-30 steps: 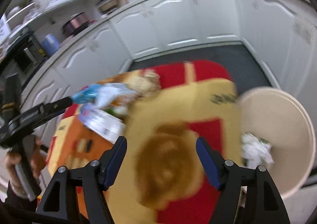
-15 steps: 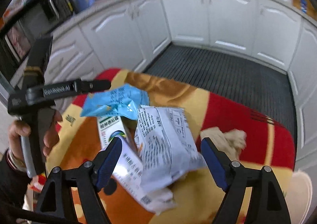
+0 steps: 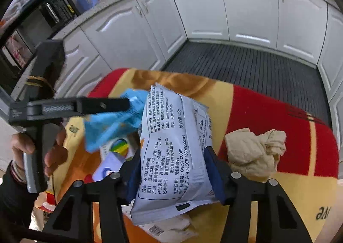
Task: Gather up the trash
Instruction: 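Grasp the blue snack bag with the left tool while the right tool grasps the white wrapper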
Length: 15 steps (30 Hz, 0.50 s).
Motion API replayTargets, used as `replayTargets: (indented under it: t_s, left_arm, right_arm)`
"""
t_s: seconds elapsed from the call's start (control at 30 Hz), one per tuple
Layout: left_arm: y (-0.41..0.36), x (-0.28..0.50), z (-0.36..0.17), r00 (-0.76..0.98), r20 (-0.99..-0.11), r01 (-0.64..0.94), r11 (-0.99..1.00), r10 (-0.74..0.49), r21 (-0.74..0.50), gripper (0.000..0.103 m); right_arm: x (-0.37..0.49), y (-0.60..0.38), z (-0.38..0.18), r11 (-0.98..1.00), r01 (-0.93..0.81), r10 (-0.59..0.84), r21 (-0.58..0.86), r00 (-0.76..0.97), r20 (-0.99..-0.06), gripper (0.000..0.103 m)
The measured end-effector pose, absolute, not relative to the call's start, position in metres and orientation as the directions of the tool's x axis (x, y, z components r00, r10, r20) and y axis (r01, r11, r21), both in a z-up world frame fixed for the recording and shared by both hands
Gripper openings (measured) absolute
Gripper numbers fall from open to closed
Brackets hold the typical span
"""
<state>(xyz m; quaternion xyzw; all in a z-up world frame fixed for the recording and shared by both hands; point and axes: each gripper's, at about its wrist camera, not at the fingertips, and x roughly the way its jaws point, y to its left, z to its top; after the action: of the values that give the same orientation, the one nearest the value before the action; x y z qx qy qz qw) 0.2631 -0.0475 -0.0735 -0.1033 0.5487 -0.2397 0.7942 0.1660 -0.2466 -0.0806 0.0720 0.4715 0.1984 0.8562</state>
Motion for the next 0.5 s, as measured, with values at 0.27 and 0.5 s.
replayTargets:
  t_s: [0.27, 0.5]
  left_arm:
    - [-0.057, 0.231, -0.053, 0.291, -0.816, 0.323, 0.854, -0.499, -0.407, 0.011]
    - [-0.052, 0.229, -0.057, 0.306, -0.777, 0.201, 0.835, -0.55, -0.512, 0.074]
  right_arm:
    - [0.124, -0.254, -0.055, 0.914, -0.264, 0.406, 0.309, 0.548, -0.732, 0.051]
    - [0.095, -0.269, -0.044, 0.923, -0.231, 0.384, 0.307, 0.579, -0.719, 0.051]
